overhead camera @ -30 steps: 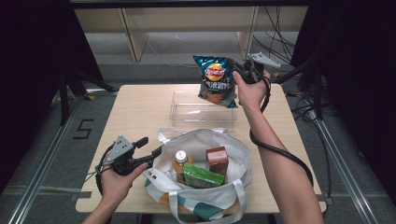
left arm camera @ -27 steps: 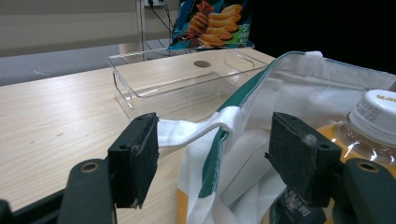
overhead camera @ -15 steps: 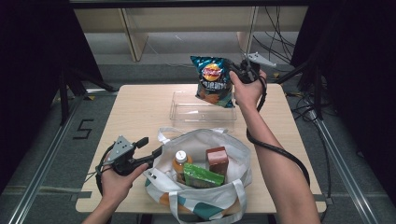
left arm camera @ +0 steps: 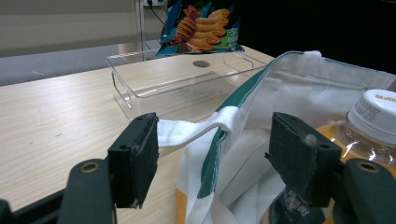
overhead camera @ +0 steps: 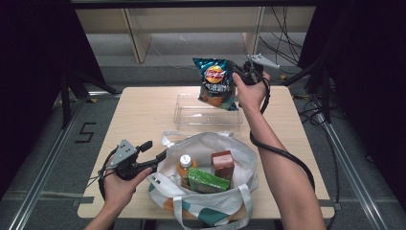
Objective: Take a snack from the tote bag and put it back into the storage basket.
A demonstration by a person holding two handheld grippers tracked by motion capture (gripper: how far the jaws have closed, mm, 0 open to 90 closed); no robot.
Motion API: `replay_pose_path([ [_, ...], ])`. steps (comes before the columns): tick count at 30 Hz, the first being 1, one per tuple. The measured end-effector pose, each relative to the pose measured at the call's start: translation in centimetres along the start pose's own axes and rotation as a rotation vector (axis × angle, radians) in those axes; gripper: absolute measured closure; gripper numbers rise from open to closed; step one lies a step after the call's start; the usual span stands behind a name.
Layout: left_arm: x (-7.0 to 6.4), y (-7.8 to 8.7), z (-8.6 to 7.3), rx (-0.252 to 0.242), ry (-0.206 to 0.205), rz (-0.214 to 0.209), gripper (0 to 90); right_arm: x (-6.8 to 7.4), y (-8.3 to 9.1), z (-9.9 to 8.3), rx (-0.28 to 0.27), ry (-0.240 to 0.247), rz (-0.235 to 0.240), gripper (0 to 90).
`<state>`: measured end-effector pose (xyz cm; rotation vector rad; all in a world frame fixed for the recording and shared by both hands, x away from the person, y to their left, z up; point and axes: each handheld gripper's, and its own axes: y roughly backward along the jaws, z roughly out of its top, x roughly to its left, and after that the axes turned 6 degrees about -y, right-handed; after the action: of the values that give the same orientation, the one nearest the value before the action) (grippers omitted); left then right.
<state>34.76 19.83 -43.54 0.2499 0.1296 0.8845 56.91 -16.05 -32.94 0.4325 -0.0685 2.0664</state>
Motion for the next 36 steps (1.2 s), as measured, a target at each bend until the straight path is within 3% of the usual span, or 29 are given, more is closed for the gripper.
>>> replay_pose_path([
  [14, 0.0, 0.1, 0.0, 0.004, -0.001, 0.007, 32.7, -0.3, -0.7, -0.6, 0.001, 0.018, 0.002, 89.1],
  [20, -0.1, 0.0, 0.0, 0.005, -0.002, 0.002, 32.7, -0.3, -0.8, -1.0, 0.019, -0.006, -0.01, 89.1],
  [27, 0.0, 0.0, -0.1, -0.002, 0.001, -0.002, 32.7, -0.6, -1.1, -1.3, 0.026, 0.008, -0.019, 89.0],
  [28, 0.0, 0.0, -0.1, -0.003, 0.002, -0.003, 32.7, -0.5, -1.1, -1.4, 0.03, -0.01, -0.019, 89.0],
  [29, 0.0, 0.0, 0.0, -0.002, -0.002, -0.002, 32.7, -0.7, -1.2, -1.5, 0.029, 0.01, -0.018, 89.0],
  [32, 0.0, 0.0, -0.1, -0.003, 0.001, -0.003, 32.7, -0.7, -1.3, -1.8, 0.032, -0.019, -0.019, 88.8],
  [36, 0.0, 0.0, -0.1, -0.003, 0.004, -0.003, 32.7, -0.8, -1.4, -1.9, 0.047, -0.003, -0.026, 88.7],
])
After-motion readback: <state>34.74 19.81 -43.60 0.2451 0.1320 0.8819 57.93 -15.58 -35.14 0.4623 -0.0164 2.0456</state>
